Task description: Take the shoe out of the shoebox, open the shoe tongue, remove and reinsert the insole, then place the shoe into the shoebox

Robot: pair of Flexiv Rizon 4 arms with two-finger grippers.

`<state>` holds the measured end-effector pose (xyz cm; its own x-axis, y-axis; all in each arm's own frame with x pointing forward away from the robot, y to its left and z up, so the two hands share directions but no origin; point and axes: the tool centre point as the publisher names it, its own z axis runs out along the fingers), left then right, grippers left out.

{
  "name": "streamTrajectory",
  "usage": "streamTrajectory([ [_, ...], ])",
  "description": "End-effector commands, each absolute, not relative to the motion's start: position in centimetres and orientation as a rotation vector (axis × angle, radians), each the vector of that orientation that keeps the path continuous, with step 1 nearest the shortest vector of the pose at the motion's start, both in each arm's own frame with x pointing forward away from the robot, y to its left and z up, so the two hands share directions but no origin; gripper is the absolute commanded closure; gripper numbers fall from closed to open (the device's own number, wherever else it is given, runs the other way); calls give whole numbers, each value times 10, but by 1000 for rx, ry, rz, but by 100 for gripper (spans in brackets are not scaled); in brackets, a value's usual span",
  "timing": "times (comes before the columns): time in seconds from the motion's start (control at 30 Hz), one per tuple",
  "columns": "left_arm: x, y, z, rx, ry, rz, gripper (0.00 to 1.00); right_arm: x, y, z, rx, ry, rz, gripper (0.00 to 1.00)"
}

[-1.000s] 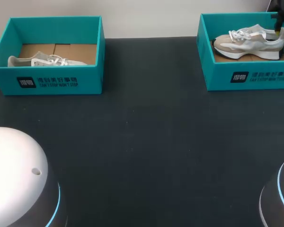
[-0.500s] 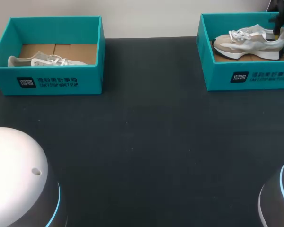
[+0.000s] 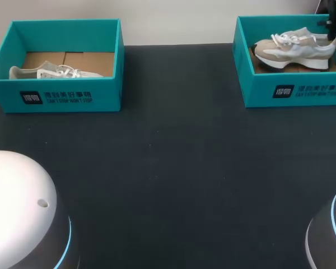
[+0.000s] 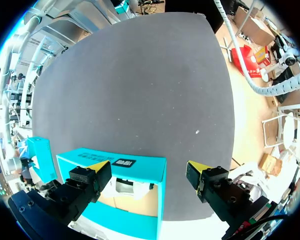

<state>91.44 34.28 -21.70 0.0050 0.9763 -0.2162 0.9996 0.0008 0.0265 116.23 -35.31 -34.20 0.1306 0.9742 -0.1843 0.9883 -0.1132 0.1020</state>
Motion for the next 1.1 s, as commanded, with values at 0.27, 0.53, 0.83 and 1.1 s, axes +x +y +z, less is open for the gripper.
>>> streamTrajectory([
  [0.27,914,343,-216,2098,2093,-199,0,1122,-335,-253,2213,1912,-26,100],
  [0.53,914,343,-216,2098,2093,-199,0,1099,-312,-202,2215,1880,-9,100],
  [0.83,914,343,-216,2098,2093,-199,0,1071,-283,-159,2192,1841,-22,100],
  [1.1,914,343,-216,2098,2093,-199,0,1051,-259,-136,2193,1821,-30,100],
])
